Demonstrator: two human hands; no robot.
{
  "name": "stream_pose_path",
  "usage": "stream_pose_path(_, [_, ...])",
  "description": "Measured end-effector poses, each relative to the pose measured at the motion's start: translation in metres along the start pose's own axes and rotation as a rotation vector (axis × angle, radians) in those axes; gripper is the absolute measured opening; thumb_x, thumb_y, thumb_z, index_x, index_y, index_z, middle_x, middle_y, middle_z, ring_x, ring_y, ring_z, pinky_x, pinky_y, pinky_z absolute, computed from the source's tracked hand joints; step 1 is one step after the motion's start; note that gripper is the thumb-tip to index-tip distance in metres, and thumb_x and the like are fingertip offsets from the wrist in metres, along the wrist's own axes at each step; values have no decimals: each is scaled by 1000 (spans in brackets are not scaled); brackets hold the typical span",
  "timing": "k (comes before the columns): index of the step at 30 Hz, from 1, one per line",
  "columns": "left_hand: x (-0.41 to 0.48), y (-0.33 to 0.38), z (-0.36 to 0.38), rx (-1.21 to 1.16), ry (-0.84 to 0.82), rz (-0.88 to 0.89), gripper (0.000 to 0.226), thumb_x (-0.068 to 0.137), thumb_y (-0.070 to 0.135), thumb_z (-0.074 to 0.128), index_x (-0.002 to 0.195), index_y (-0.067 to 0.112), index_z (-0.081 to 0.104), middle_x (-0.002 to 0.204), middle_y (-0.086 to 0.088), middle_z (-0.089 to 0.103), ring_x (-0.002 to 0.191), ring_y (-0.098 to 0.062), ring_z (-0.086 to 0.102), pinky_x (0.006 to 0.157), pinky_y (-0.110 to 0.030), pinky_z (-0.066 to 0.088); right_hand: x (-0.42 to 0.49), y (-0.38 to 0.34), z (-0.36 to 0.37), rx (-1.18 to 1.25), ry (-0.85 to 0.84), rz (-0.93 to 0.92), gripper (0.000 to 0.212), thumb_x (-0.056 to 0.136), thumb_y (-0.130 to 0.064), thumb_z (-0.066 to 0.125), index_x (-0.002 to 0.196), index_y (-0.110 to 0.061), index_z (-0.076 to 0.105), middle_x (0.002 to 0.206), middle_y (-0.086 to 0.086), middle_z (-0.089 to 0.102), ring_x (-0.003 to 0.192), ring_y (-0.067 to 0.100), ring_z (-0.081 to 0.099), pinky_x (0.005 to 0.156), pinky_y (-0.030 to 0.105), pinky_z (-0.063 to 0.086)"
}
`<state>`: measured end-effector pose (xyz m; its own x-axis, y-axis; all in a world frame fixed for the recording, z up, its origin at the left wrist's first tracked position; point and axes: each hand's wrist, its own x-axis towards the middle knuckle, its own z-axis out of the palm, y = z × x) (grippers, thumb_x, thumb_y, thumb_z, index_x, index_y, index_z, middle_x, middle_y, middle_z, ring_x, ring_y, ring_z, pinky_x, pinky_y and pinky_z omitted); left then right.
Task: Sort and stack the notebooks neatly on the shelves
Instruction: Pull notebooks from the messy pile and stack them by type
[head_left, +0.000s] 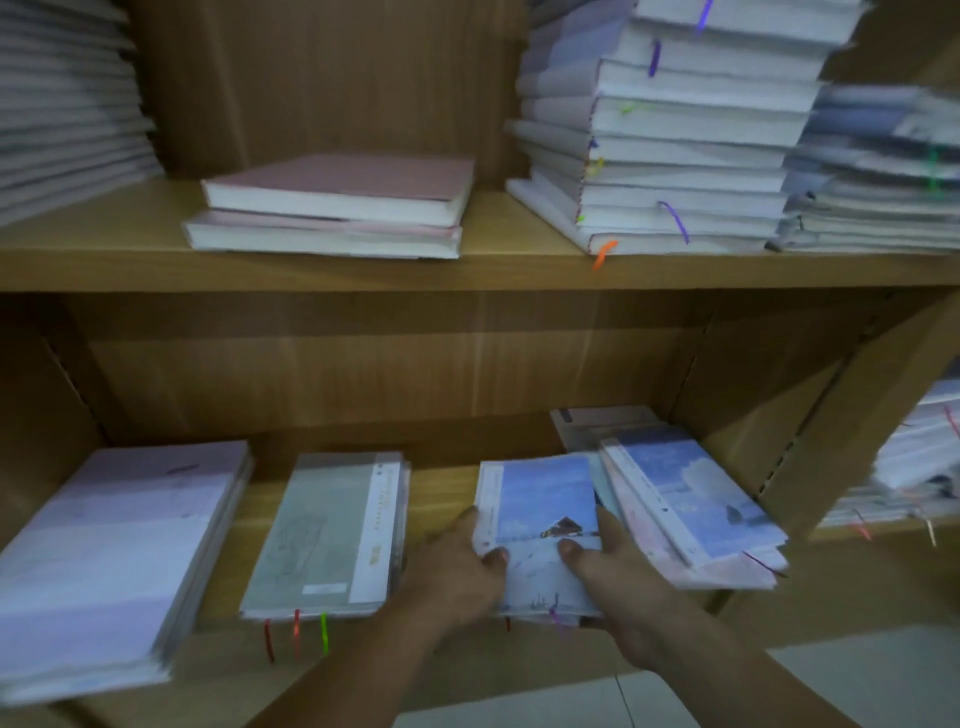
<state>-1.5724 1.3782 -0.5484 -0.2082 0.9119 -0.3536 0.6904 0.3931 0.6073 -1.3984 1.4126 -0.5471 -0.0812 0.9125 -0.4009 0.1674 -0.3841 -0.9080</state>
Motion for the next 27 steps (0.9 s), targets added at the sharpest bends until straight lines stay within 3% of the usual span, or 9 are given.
stream_pose_path(3, [-36, 3, -11, -584, -217, -90, 46, 85, 39, 81, 124, 21, 62, 110, 7, 72, 94, -14, 71, 70, -26, 58, -39, -22, -14, -110, -26, -23, 32, 104, -23, 53, 131, -40, 50, 127, -1, 62, 109, 24, 63, 94, 48, 57])
stream_pose_path(5, [-65, 2, -23, -746, -253, -29, 50, 76, 42, 87, 116, 19, 67, 98, 8, 76, 84, -10, 75, 72, -25, 60, -71, -37, -24, -103, -47, 9, 21, 105, -28, 53, 125, -31, 58, 120, 4, 68, 104, 27, 68, 93, 48, 58])
stream_pose_path(9, [-123, 8, -55, -706, -169, 220, 73, 74, 58, 77, 138, 27, 59, 121, 16, 73, 114, -5, 68, 107, -32, 50, -138, -52, -32, -381, -27, -227, 23, 102, -39, 55, 125, -40, 49, 121, -13, 60, 106, 6, 56, 108, 30, 46])
stream_pose_path(13, [-182, 32, -92, -639, -101, 461, 52, 99, 40, 62, 147, 37, 44, 137, 25, 61, 129, 5, 55, 111, -24, 43, -197, -78, -41, -450, -60, -261, 27, 99, -42, 60, 122, -28, 60, 107, -12, 68, 90, 2, 64, 76, 11, 49])
stream_pose_path(16, [-213, 54, -128, -609, 9, 664, 41, 104, 22, 56, 144, 31, 49, 134, 21, 65, 124, 7, 58, 100, -15, 47, -231, -125, -65, -212, -262, -231, 36, 91, -22, 73, 126, -17, 66, 113, 2, 75, 103, 18, 72, 97, 33, 55])
stream_pose_path(18, [-229, 67, -153, -660, -16, 735, 42, 102, 20, 56, 144, 26, 52, 134, 9, 68, 125, -9, 63, 103, -30, 52, -254, -159, -75, 86, -451, -251, 53, 78, -12, 78, 129, -11, 65, 125, 13, 71, 116, 34, 67, 108, 54, 45])
stream_pose_path(20, [-241, 79, -171, -695, -2, 728, 50, 96, 24, 57, 145, 28, 52, 135, 4, 68, 127, -18, 63, 108, -42, 49, -273, -185, -68, 192, -482, -286, 59, 70, -8, 77, 127, -14, 64, 123, 15, 72, 113, 38, 69, 105, 57, 46])
stream_pose_path(23, [-248, 86, -186, -754, 175, 634, 32, 103, 19, 57, 131, 32, 63, 112, 7, 77, 96, -9, 74, 77, -26, 60, -273, -200, -41, 139, -308, -438, 50, 85, -9, 77, 131, -18, 61, 114, 12, 76, 104, 35, 72, 106, 56, 46])
stream_pose_path(27, [-251, 81, -203, -822, 408, 493, 20, 101, 19, 60, 114, 27, 72, 85, 5, 78, 51, -2, 62, 42, -14, 46, -275, -210, -4, 60, -169, -561, 29, 96, -14, 65, 124, -23, 64, 104, 3, 79, 97, 24, 75, 99, 46, 54])
